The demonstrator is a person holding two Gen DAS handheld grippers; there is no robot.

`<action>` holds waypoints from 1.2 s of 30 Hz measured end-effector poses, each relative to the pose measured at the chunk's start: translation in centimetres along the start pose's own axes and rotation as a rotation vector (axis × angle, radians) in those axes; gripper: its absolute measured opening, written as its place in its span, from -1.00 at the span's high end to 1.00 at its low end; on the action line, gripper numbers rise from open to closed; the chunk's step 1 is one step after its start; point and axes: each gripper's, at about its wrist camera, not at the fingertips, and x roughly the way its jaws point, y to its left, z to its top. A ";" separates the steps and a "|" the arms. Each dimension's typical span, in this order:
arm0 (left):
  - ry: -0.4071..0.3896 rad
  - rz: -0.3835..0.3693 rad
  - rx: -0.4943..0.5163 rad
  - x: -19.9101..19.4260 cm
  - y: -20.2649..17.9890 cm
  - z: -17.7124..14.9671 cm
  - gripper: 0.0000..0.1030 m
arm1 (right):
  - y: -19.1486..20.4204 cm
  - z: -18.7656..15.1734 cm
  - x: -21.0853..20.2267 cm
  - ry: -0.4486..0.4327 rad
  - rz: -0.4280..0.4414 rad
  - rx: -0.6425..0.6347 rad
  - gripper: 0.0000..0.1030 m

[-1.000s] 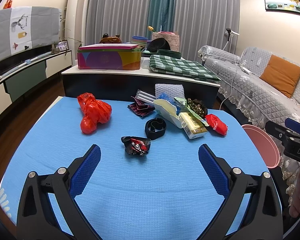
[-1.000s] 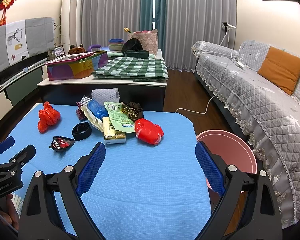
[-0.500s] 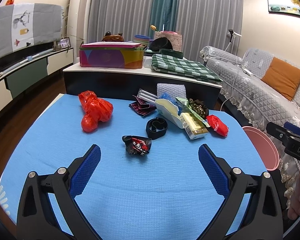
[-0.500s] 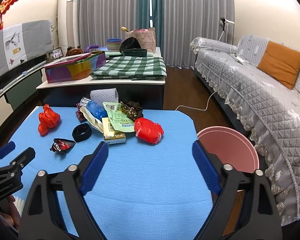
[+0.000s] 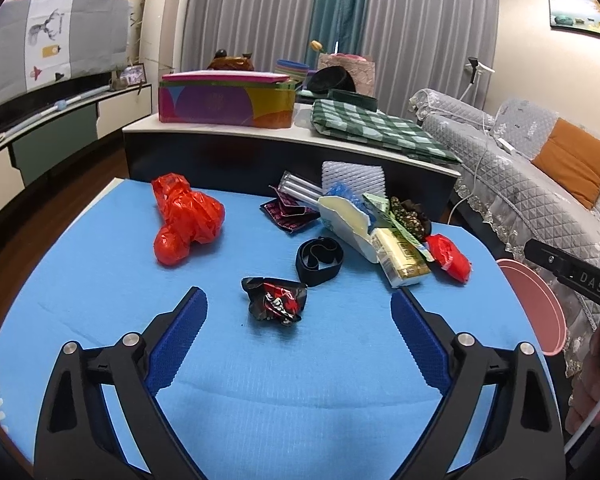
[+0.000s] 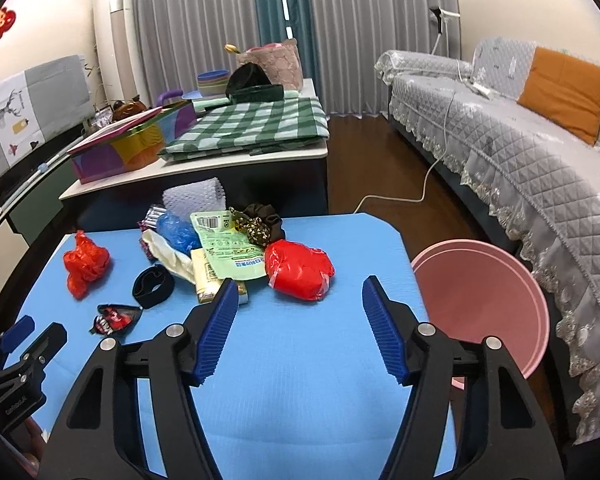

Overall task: Collect trash
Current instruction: 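Grasp the black-red wrapper with the left tool while the right tool grasps the red bag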

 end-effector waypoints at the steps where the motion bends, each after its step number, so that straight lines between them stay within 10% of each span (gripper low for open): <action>1: 0.004 0.002 -0.002 0.3 0.0 0.0 -0.73 | -0.1 0.1 0.6 0.006 0.000 0.006 -0.25; 19: 0.148 0.061 -0.058 7.3 1.1 -0.3 -0.51 | -2.0 0.1 10.7 0.152 0.053 0.126 -0.64; 36: 0.251 0.059 -0.115 10.2 2.3 -1.2 -0.11 | -1.3 -0.4 14.9 0.229 0.050 0.116 -0.56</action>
